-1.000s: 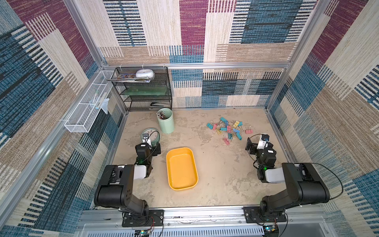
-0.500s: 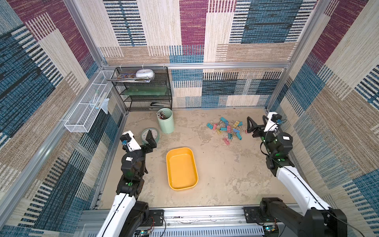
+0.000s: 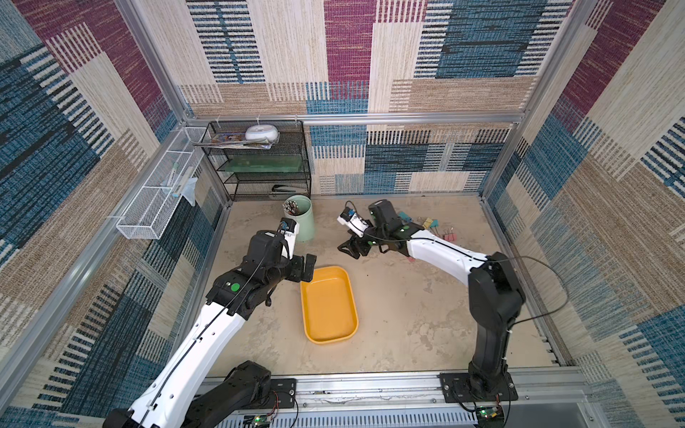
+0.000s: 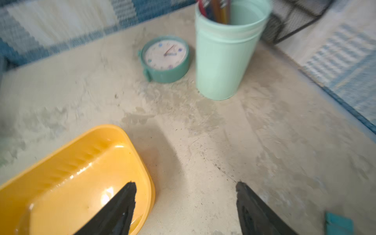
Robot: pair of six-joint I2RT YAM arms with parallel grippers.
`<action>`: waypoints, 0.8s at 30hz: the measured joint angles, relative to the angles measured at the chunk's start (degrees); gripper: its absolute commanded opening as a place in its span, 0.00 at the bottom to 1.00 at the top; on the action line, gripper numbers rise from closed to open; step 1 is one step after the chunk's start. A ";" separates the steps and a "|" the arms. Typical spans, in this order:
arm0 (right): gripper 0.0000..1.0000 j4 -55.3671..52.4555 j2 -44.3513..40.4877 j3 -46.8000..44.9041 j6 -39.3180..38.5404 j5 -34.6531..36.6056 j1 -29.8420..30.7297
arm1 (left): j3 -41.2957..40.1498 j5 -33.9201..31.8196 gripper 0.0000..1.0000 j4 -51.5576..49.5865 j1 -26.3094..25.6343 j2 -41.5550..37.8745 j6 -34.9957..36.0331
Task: Put the binder clips in the storage box
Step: Pick up the storage box at the center of the board.
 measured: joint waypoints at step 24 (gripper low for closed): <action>0.01 -11.58 7.89 3.10 -14.47 -1.53 7.87 | -9.62 10.91 1.00 5.55 13.42 -9.62 -1.75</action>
